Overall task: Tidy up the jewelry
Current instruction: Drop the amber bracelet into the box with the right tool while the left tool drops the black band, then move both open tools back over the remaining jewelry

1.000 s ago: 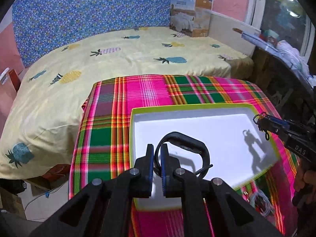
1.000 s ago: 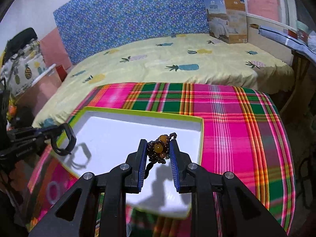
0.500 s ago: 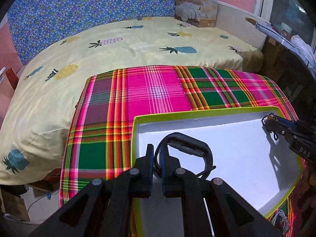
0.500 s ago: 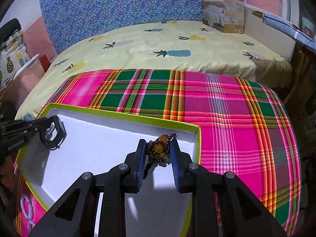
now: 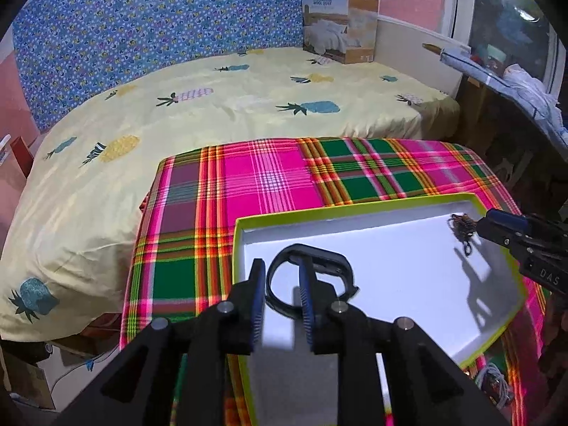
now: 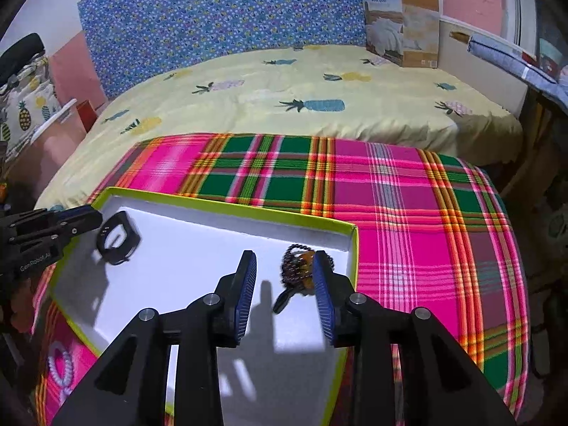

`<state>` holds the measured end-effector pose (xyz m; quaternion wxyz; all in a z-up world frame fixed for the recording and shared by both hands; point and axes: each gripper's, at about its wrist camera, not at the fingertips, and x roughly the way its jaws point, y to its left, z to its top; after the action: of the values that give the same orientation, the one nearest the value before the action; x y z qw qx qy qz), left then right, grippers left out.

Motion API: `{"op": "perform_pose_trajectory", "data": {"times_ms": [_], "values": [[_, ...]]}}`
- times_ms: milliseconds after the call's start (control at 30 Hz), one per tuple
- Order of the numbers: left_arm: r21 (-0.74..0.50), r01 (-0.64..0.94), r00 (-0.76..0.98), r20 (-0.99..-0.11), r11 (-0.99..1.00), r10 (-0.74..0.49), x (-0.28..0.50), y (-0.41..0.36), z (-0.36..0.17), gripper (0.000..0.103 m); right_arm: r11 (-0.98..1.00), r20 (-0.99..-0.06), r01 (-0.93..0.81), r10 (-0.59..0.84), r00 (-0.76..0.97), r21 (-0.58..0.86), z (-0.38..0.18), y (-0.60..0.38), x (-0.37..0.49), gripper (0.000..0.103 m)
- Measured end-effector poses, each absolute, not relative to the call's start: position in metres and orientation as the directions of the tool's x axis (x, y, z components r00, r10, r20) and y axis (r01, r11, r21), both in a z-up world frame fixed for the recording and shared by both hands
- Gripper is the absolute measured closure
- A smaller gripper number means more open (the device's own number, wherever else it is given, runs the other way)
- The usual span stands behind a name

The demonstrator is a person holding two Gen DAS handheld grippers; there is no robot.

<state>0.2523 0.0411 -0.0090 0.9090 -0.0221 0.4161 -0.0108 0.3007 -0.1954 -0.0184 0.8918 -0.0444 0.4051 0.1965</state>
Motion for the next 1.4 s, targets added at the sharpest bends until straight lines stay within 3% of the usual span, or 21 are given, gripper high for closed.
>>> {"op": "perform_pose_trajectory", "data": {"times_ms": [833,1400], "values": [[-0.088,0.029,0.712,-0.697,0.996,-0.082,0.083,0.034,0.026,0.083,0.896,-0.678,-0.434,0.375,0.632,0.091,0.025,-0.206,0.11,0.069],[-0.108,0.032,0.693,-0.714,0.994,-0.1,0.036,0.032,0.013,0.083,0.893,-0.676,-0.434,0.392,0.624,0.117,0.017,-0.214,0.06,0.07]]}}
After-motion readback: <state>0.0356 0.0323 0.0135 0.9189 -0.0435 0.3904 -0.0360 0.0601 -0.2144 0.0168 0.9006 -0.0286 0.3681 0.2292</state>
